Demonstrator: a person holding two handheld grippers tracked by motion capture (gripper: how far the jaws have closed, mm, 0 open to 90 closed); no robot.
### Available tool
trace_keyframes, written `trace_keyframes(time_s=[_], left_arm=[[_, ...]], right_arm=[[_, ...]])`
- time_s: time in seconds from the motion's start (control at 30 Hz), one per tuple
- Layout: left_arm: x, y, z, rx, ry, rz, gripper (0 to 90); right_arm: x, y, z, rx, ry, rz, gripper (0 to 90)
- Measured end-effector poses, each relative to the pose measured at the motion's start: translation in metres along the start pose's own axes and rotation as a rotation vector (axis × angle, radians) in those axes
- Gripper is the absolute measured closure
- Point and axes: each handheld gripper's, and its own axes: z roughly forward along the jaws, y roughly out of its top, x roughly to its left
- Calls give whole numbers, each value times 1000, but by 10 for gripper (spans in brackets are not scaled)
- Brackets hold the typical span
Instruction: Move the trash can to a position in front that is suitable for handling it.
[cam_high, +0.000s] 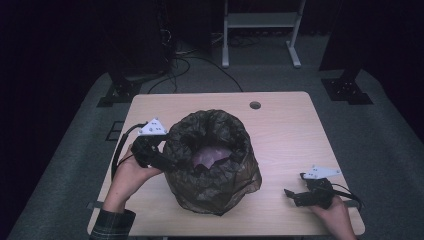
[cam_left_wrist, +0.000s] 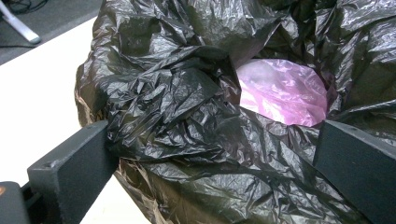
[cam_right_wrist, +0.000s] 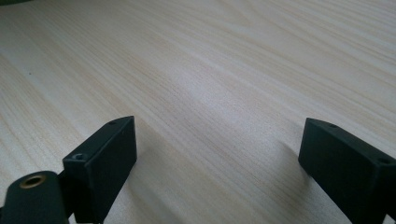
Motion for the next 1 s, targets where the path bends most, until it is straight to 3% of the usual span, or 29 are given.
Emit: trace_keyframes(time_s=[0.67,1.0], left_arm=[[-26,24,32,-6,-68,58,0],[-36,30,41,-9,-88,64,0]], right_arm=[[0,0,0,0,1,2,101],[0,0,0,0,1,2,101]])
